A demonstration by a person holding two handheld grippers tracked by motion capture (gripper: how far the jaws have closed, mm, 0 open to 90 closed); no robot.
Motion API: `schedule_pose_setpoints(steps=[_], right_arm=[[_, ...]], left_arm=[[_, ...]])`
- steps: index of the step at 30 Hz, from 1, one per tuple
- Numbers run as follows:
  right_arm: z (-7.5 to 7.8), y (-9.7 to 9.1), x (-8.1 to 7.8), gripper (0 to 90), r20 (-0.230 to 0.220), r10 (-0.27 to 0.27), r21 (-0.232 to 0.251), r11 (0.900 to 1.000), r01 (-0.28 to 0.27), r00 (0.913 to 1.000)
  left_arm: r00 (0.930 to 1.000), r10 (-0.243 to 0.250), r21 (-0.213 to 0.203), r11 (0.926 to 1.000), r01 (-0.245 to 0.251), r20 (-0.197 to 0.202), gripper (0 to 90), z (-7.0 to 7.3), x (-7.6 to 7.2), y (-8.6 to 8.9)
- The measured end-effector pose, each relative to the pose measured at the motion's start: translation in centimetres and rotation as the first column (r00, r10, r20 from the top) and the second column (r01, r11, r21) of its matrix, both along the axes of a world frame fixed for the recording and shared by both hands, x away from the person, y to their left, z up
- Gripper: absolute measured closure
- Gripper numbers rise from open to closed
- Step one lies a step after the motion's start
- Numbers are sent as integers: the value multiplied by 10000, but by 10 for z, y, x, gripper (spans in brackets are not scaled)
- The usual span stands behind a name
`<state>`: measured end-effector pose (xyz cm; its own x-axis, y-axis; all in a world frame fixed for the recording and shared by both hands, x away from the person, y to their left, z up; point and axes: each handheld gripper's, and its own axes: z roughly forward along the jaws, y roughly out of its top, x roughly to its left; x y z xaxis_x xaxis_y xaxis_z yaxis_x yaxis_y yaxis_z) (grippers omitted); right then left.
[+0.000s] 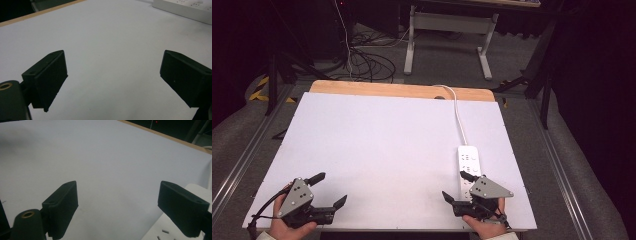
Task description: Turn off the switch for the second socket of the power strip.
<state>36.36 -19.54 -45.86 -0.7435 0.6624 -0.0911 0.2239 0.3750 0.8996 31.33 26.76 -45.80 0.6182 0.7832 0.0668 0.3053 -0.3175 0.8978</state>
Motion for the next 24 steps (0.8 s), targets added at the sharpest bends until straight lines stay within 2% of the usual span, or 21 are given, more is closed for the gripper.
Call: schedule_pose_setpoints(steps=[8, 16, 24], right_arm=[[1, 1, -1, 170, 34, 59, 6, 10000, -59, 10000], [1, 3, -2, 169, 69, 129, -82, 9999, -128, 9999], [2, 3, -1, 169, 53, 121, -26, 9999, -120, 9999]], left_arm=[[9999, 107, 83, 9999, -107, 84, 83, 0, 0, 0], [9996, -25, 395, 9992, 14, 286, 82, 0, -3, -4], [9998, 86, 134, 9999, -88, 169, 82, 1, -2, -1]])
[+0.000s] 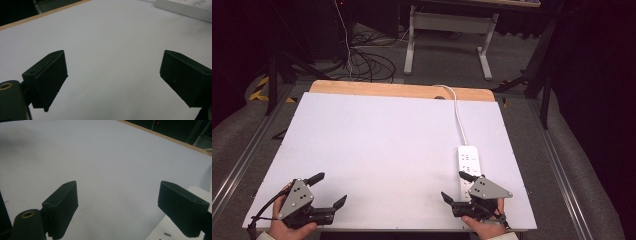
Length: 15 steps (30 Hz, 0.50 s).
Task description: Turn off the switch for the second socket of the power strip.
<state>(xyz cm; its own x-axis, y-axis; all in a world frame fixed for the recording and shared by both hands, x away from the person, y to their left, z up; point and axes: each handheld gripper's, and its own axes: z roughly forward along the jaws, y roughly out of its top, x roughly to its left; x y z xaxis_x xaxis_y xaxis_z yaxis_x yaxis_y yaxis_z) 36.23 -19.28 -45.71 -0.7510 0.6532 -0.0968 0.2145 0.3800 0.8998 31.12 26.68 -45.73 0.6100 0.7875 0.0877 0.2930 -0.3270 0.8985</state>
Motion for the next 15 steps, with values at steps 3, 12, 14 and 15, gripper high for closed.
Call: schedule_pose_setpoints(steps=[3, 12, 14, 15], right_arm=[[1, 0, 0, 169, 27, -26, -1, 10000, 26, 10000], [11, 1, 0, 174, 77, 33, -67, 10000, -32, 10000], [15, 1, 1, 184, 98, 61, -118, 9999, -59, 9999], [16, 0, 1, 189, 108, 74, -139, 9999, -72, 9999]], left_arm=[[10000, 10, -13, 10000, -10, 9, 82, 0, 0, 0], [10000, 28, 31, 10000, -29, 2, 82, 0, 0, 0], [10000, 30, 61, 10000, -30, 0, 83, 0, 0, 0], [10000, 38, 80, 10000, -38, -2, 82, 0, 0, 0]])
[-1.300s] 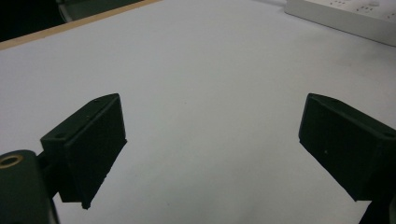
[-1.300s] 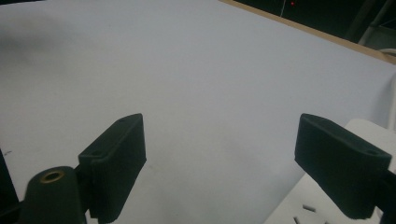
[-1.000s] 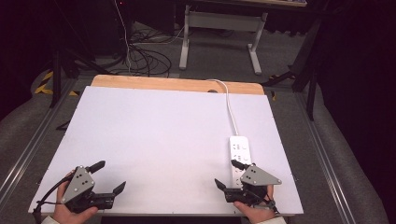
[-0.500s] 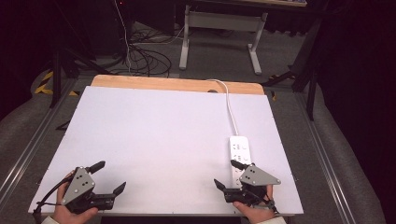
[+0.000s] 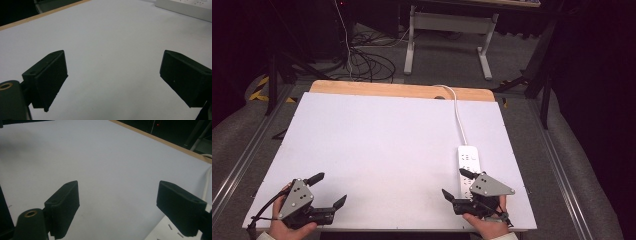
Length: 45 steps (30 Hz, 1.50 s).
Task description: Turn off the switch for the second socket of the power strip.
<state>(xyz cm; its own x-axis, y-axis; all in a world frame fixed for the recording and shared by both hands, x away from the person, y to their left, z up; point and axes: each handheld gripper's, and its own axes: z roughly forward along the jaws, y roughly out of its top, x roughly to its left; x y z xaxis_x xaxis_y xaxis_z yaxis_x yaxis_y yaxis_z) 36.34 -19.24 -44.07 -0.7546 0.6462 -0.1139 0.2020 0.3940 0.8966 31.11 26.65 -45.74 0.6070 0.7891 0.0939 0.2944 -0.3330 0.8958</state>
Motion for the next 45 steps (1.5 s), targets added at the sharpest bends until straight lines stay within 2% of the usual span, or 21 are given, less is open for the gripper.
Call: schedule_pose_setpoints(steps=[15, 25, 28, 29, 31, 33, 34, 35, 36, 38, 40, 45], right_arm=[[26, -5, 13, 209, 42, -368, 18, 9993, 368, 9993], [31, -2, 19, 213, -54, -578, 27, 9983, 578, 9983], [31, -2, 19, 223, -20, -621, -102, 9980, 621, 9981], [32, -2, 19, 246, -6, -672, -125, 9977, 672, 9977], [34, -5, 20, 387, -127, -535, -136, 9985, 533, 9985], [35, -6, 21, 419, -241, -500, -226, 9985, 495, 9985], [37, -6, 22, 469, -280, -496, -340, 9982, 486, 9984], [41, -7, 24, 571, -222, -451, -601, 9972, 437, 9987], [44, -8, 24, 605, -151, -549, -644, 9965, 539, 9984], [48, -9, 27, 739, -224, -405, -728, 9966, 387, 9989], [51, -12, 33, 795, -766, -170, -649, 9978, 120, 9969], [56, -15, 41, 900, -924, -504, -973, 9944, 414, 9944]], left_arm=[[10000, 28, 58, 10000, -28, 16, 83, 0, 0, 0], [10000, 23, 77, 10000, -23, 23, 84, 0, 0, 0], [10000, 33, 62, 10000, -33, 16, 83, 0, 0, 0], [10000, 32, 70, 10000, -32, 13, 83, 0, 0, 0], [10000, 12, 73, 10000, -12, -10, 84, 0, 0, -1], [10000, -1, 94, 10000, 1, -6, 85, 0, 0, 0], [10000, -5, 97, 10000, 5, -27, 86, 0, 0, -1], [10000, 2, 100, 9999, -2, -22, 87, 0, 0, -1], [10000, -5, 115, 9999, 5, -21, 87, 0, 0, -1], [10000, 14, 92, 10000, -14, -24, 87, -1, 0, -1], [10000, 23, 102, 9999, -23, -27, 87, -1, 0, -1], [10000, 24, 130, 9999, -23, -25, 88, -1, 0, -1]])
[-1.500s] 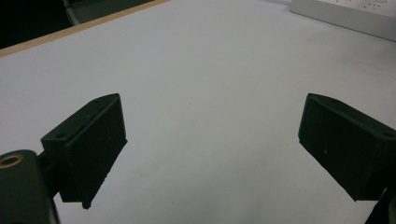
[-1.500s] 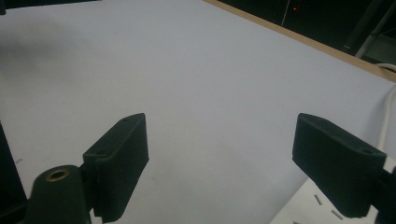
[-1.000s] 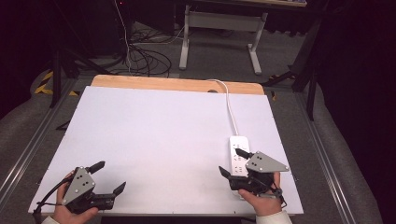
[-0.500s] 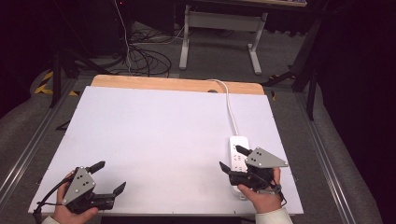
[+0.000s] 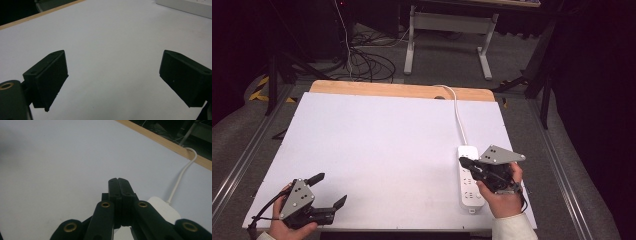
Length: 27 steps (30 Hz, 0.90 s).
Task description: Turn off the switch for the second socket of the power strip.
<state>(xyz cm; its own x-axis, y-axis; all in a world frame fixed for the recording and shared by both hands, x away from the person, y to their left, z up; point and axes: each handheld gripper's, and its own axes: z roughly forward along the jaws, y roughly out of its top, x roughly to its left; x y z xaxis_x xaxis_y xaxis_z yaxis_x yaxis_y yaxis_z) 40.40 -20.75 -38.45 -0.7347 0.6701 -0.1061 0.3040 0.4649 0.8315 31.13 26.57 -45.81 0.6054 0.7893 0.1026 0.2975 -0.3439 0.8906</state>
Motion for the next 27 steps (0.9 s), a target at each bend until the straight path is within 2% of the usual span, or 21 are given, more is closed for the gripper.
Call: schedule_pose_setpoints(steps=[3, 10, 14, 18, 21, 24, 27], right_arm=[[1, -3, 3, 900, -3, -126, 25, 9999, 126, 9999], [4, -7, 11, 900, -329, -490, -130, 9987, 486, 9983], [4, -10, 20, 900, -795, -962, -381, 9949, 934, 9922], [2, -13, 28, 900, -1182, -1210, -566, 9918, 1150, 9856], [0, -13, 32, 900, -1264, -1304, -814, 9893, 1207, 9834], [-4, -13, 39, 900, -1267, -1530, -1326, 9818, 1362, 9801], [-7, -14, 43, 900, -1342, -1634, -1438, 9791, 1440, 9774]], left_arm=[[10000, 1, 4, 10000, -1, -1, 88, 0, 0, 0], [10000, 25, 24, 10000, -25, -18, 88, 0, 0, 0], [10000, 41, 29, 10000, -41, -26, 88, 0, 0, 0], [10000, 38, 32, 10000, -38, -37, 89, 0, 0, 0], [10000, 36, 29, 10000, -36, -36, 88, 0, 1, 0], [10000, 36, 36, 10000, -36, -40, 89, -1, 1, 0], [9999, 86, 25, 10000, -86, -70, 88, -1, 1, 0]])
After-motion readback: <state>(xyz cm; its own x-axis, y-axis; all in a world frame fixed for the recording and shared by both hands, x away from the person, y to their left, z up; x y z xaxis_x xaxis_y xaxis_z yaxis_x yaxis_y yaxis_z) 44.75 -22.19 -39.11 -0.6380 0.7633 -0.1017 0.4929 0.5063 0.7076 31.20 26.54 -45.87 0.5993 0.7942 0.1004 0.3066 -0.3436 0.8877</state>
